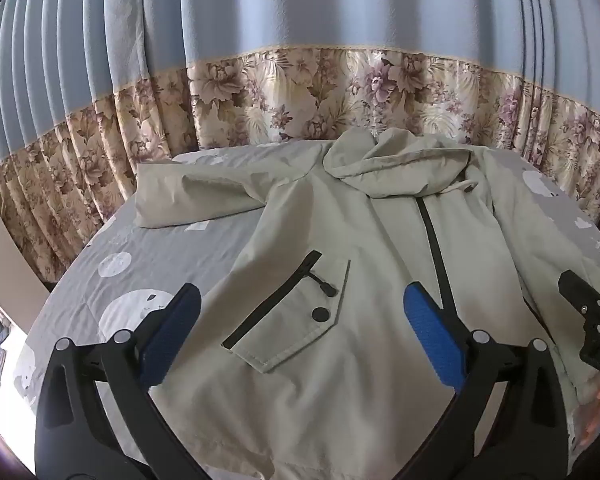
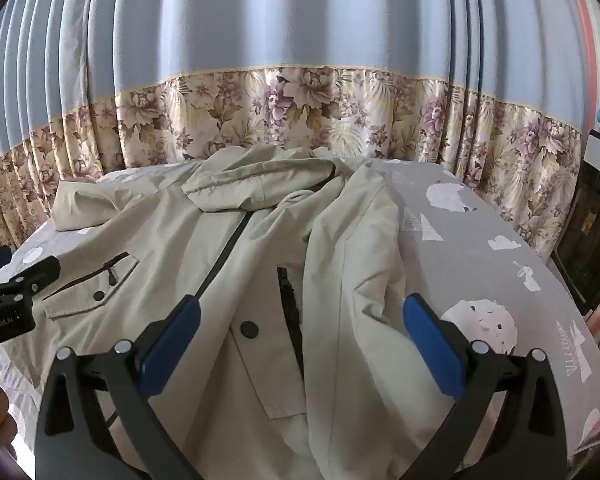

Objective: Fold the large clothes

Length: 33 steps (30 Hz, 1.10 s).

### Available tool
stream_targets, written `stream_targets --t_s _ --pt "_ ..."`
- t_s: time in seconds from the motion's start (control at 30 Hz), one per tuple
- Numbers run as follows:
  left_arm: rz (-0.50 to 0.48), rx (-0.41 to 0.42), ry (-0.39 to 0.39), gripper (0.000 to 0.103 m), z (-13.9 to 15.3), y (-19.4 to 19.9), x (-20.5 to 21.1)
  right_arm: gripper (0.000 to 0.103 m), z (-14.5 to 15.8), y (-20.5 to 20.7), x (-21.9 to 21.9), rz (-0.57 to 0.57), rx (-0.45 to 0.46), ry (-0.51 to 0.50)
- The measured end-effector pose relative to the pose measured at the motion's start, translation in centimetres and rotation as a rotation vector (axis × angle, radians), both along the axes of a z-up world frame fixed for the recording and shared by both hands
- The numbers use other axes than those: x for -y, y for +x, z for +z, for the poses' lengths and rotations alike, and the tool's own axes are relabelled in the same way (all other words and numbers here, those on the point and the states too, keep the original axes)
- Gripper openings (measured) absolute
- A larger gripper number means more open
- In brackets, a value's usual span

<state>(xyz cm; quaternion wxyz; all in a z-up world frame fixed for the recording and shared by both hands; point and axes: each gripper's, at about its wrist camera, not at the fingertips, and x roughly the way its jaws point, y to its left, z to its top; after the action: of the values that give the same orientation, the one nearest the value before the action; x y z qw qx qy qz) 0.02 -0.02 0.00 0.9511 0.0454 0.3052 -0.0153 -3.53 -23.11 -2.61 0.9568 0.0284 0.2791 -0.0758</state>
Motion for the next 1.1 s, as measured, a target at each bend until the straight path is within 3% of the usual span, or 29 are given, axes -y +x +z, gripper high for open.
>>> stream_targets --t_s 1.1 --pt "0.021 0.016 0.016 0.1 -0.77 0.22 -0.86 0.101 0.41 -0.12 0.33 -0.005 0.009 -0.001"
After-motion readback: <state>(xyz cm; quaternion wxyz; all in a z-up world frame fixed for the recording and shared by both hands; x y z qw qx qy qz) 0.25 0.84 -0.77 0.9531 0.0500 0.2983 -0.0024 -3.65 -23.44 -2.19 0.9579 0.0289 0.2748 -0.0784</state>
